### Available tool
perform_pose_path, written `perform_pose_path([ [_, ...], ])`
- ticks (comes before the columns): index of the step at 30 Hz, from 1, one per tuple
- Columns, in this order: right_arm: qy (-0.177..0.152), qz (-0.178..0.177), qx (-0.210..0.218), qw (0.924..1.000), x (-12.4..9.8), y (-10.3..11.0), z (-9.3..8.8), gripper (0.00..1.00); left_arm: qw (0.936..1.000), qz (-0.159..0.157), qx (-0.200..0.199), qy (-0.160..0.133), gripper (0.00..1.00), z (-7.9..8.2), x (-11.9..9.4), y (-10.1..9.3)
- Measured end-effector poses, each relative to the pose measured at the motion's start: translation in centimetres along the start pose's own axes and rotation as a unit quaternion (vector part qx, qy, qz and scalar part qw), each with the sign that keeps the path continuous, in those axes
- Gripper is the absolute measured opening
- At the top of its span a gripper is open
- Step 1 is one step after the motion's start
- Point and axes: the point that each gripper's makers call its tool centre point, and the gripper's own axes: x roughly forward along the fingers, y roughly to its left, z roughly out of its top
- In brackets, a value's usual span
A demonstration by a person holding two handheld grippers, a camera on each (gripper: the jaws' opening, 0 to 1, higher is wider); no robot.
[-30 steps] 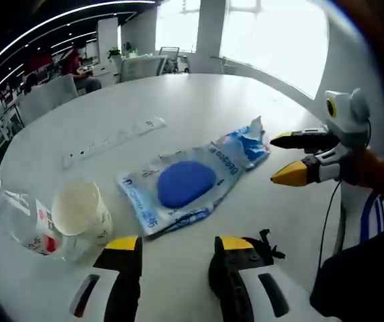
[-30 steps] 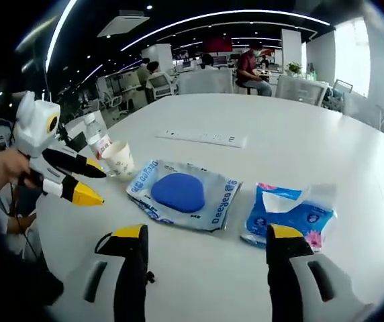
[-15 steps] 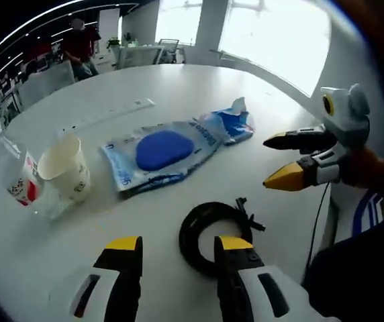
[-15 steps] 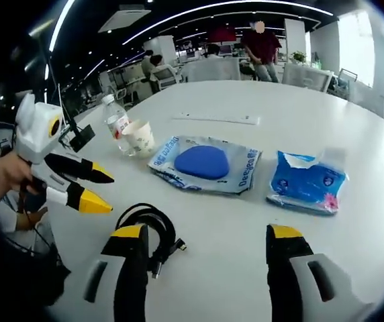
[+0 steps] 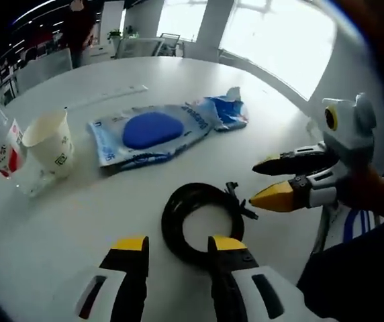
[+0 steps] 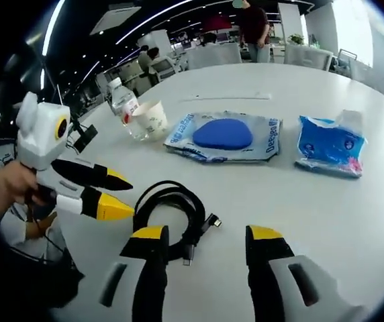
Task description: Arrange the tabletop items into an orderly group along one side of the table until the central work area is clear of visible clutter.
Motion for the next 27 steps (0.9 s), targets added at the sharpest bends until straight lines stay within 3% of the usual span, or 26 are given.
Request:
perform_pose_path([
  [9,0.018,0.002,0.011,0.9998,1.4,1.0,-2.0,0.27,0.9997,-0.011,-0.021,-0.001,0.27,-0.6,0.9,-0.4],
  [17,0.02,0.008,0.021,0.9995,2.2,1.8,-2.1,0.23,0.9996,-0.009,-0.022,0.014,0.23,-1.4,1.7,-0.5],
  [20,0.019,-0.002,0.022,0.9996,2.6,1.6,-2.2,0.18,0.9994,-0.003,-0.026,0.021,0.16,-1.7,2.1,-0.2],
  [27,0.013,-0.023,0.028,0.9993,2.5,1.6,-2.0,0.14,0.9994,-0.002,-0.03,0.016,0.15,-1.5,2.0,-0.2],
])
